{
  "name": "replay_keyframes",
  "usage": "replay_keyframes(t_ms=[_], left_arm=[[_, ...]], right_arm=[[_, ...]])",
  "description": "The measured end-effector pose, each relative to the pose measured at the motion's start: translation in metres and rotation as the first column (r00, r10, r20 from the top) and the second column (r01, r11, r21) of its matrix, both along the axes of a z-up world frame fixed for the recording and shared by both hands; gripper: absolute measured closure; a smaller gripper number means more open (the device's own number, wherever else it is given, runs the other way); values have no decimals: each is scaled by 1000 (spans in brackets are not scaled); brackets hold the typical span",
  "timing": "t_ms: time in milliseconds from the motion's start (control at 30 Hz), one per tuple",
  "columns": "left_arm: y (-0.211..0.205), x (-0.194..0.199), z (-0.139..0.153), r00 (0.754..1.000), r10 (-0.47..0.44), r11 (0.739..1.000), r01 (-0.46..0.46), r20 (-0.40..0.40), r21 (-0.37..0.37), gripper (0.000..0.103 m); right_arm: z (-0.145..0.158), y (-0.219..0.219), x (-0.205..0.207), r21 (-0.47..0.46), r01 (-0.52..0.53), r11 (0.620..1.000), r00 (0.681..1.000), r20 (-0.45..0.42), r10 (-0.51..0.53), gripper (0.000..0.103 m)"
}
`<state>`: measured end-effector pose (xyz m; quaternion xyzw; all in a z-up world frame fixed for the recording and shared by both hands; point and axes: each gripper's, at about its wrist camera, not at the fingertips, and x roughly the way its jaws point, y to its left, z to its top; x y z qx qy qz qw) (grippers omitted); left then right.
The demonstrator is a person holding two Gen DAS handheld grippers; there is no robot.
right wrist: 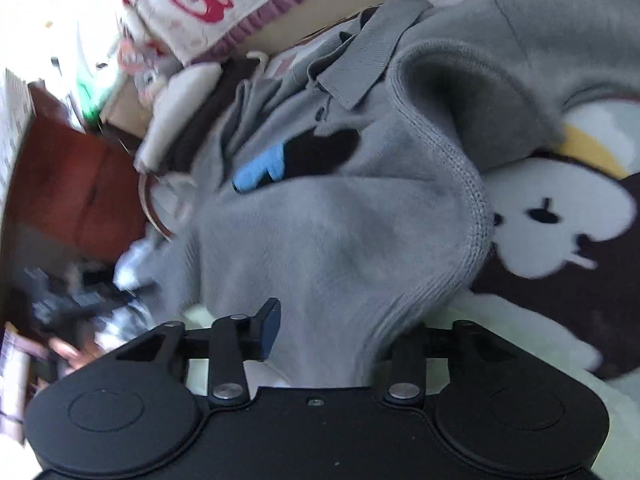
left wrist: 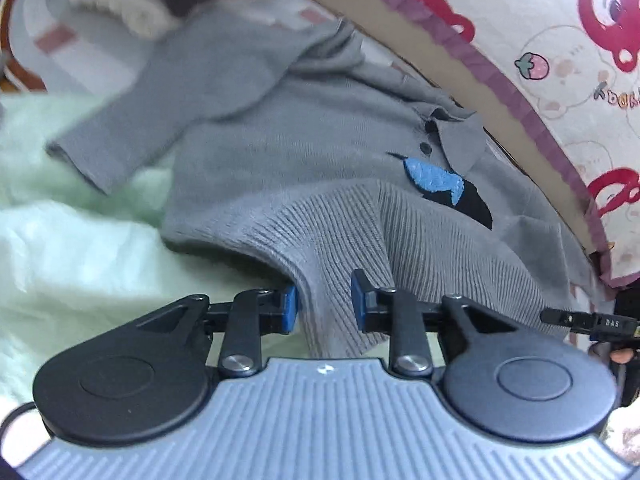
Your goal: Fold clothes
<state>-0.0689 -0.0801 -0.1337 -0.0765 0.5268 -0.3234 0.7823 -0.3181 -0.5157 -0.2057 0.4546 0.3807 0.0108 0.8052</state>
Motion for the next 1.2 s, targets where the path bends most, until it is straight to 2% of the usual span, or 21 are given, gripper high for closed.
replay_keyframes(t_ms=[67,133,167,200,233,300,367,433,467,500,600,667,700,733,833,900,1033,1100,1167,1200], left_arm=[[-4,4,-10,1000,8,1000,-8,-27,-12,70],[-10,5,-15,1000,-4,1000,4,-5,-15,68],[-13,7,-17,1000,-6,1000,6,6,-9,72],[-15,7,-17,999,-4,1000,4,37,2,98],[-16,3,-13,995,-17,1000,16,100,14,97],[-18,-9,9,962,-52,997,35,270,67,97],[-14,-21,38,920,-76,996,53,385,72,97],[2,-26,71,901,-54,998,61,431,-3,97],[9,-30,88,887,-42,998,57,460,-17,97],[16,-35,104,870,-35,999,48,492,-14,97],[41,-57,143,843,9,1000,-1,538,-16,97],[62,-70,150,871,31,999,-7,490,-51,97],[70,-76,150,886,32,999,-10,462,-49,97],[74,-82,143,897,17,1000,-11,441,-16,97],[76,-88,116,934,-36,992,-8,354,123,96],[73,-85,89,962,-55,980,2,266,197,96],[76,-67,62,993,2,976,-27,115,215,94],[80,-64,67,992,0,977,-27,126,212,94],[83,-64,81,983,-5,977,-35,185,210,93],[85,-65,88,977,2,978,-47,215,203,91]], right_arm=[[-9,-3,4,23,32,999,999,-17,-32,52],[-20,-8,4,59,107,993,994,-25,-106,53],[-22,-11,4,66,139,988,990,-12,-138,65],[-21,-13,3,61,159,985,987,18,-160,75],[-16,-16,2,58,168,984,984,53,-171,86],[6,-20,1,48,153,987,979,132,-158,90],[43,-22,-2,15,99,995,975,197,-100,96],[79,-25,-5,-22,48,999,965,260,-40,96],[94,-24,-8,-32,23,999,963,269,-13,96],[106,-22,-14,-33,-3,999,966,260,11,96],[141,-16,-30,-34,-79,996,969,232,85,96],[164,-12,-41,-33,-129,991,968,213,134,96],[176,-10,-46,-33,-155,987,966,203,158,96],[179,-7,-52,-32,-169,985,969,178,172,96],[146,9,-67,-38,-187,982,982,24,188,95],[120,21,-69,-47,-203,978,976,-86,198,95],[67,46,-73,-59,-237,970,930,-303,209,88],[66,48,-73,-65,-223,973,927,-324,190,86],[85,44,-72,-112,-206,972,934,-319,161,68],[97,41,-72,-164,-198,966,939,-316,139,63]])
